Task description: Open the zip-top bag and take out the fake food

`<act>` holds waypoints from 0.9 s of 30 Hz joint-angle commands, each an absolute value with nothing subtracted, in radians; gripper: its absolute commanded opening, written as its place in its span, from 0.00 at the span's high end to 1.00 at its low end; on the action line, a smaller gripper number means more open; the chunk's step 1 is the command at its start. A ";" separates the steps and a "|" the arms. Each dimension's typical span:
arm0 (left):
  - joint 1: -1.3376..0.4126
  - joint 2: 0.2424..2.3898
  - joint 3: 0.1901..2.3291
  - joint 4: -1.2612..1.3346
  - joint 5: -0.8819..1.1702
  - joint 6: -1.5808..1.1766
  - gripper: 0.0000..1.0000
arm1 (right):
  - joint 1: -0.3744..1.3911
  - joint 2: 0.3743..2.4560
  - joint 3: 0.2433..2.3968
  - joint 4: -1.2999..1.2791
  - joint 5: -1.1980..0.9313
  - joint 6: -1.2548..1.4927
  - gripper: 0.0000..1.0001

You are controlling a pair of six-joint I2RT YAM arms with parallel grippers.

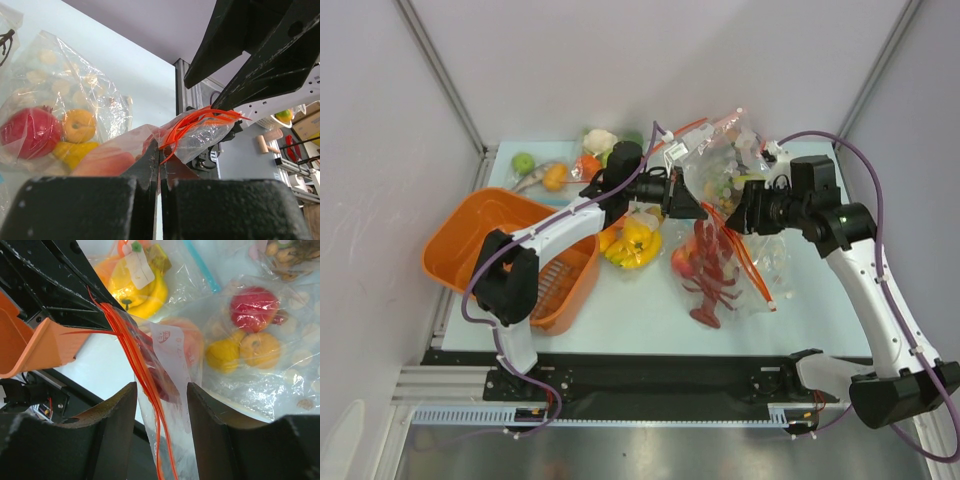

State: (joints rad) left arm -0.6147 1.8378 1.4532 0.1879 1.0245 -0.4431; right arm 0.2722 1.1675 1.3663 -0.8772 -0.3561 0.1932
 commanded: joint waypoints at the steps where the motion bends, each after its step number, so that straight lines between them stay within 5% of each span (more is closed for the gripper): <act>1: -0.626 1.784 1.497 0.204 1.046 -0.407 1.00 | 0.259 1.135 1.411 -0.831 -0.347 0.213 0.49; 27: -0.632 1.775 1.519 0.201 1.049 -0.408 1.00 | 0.256 1.075 1.230 -0.870 -0.347 0.190 0.51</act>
